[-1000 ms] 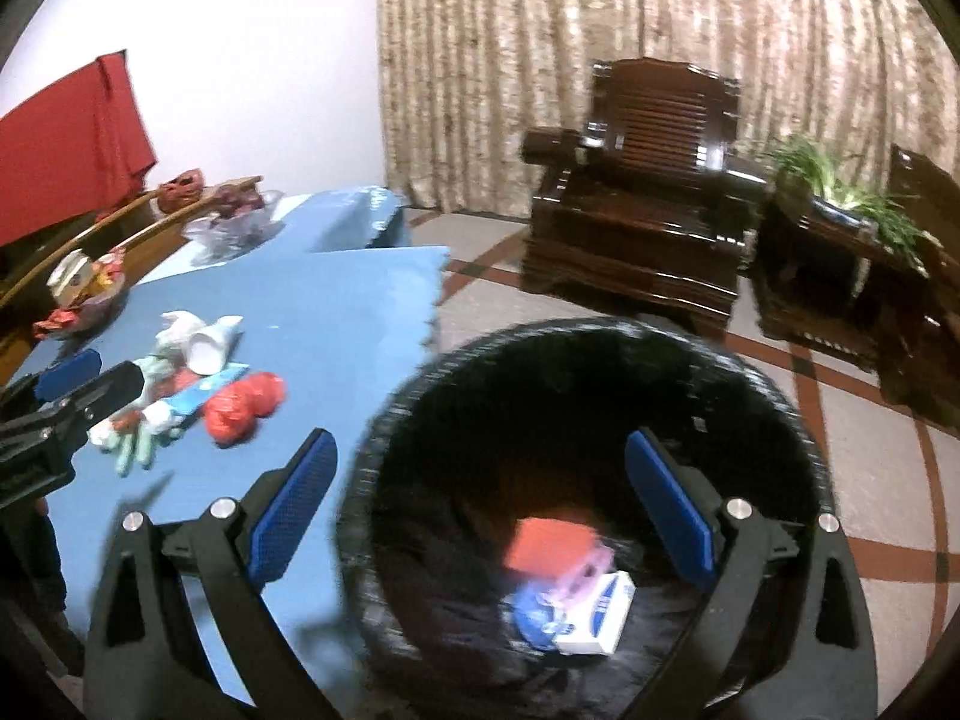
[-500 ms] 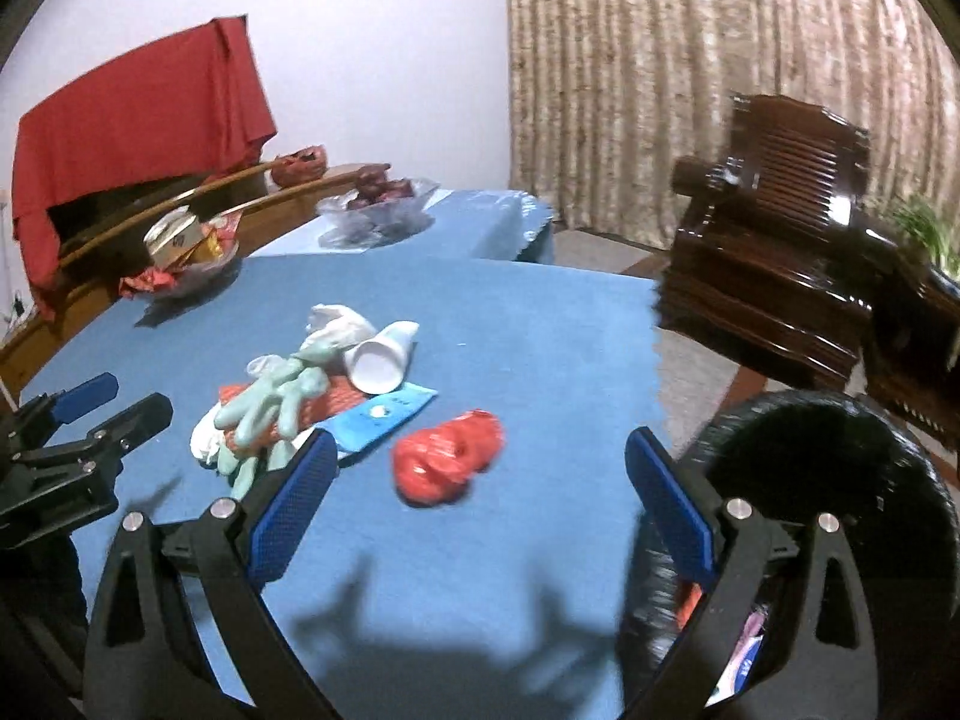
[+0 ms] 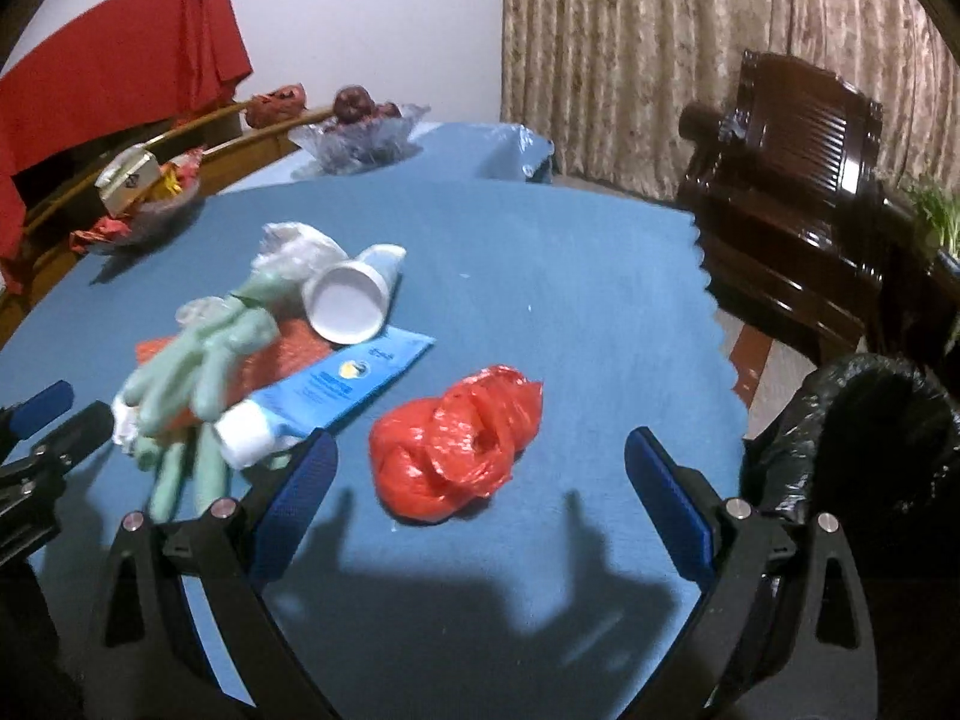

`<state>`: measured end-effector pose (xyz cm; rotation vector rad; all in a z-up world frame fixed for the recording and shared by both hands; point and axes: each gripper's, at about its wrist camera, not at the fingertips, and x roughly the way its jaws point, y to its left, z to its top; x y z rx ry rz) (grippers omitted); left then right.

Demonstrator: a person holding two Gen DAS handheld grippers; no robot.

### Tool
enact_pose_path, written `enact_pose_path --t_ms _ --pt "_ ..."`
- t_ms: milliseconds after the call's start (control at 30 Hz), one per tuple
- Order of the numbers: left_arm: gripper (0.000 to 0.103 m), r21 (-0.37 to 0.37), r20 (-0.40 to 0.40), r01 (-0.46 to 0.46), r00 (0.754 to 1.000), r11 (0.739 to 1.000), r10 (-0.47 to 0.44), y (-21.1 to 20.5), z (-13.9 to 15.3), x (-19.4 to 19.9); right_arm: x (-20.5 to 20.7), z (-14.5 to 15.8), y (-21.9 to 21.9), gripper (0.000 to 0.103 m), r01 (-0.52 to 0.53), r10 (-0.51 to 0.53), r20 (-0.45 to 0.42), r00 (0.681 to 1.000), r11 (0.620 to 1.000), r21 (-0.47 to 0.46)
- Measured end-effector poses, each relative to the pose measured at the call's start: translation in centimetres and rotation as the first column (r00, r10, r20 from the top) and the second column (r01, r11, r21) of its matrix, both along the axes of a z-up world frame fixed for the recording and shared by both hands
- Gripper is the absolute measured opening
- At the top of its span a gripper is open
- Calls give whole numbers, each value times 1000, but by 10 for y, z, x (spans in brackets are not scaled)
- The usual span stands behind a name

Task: Collect trash
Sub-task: 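Grasp the green rubber glove with the left tool while the right tool grasps the red plastic bag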

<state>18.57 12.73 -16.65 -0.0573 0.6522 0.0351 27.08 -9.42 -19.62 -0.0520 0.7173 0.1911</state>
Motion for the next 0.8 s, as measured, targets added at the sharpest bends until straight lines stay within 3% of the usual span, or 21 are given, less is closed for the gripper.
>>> enact_pose_path --t_ms 133,433,533,600,800 --pt "73 -1 5 3 1000 1000 -3 -5 -1 4 13 -11 2 84 0 1 -64 998 1000 3" --pt "71 -8 17 35 999 999 -35 -16 1 13 23 -17 11 73 -40 39 -108 993 999 -13" --pt "68 -15 20 44 999 999 -44 -19 3 19 25 -19 15 57 -77 78 -130 989 997 12" --pt "66 -18 21 51 998 999 -51 -21 3 22 26 -20 18 36 -110 113 -139 984 993 30" --pt "59 -35 12 66 998 997 -66 -26 5 39 25 -14 17 31 -130 133 -126 983 991 36"
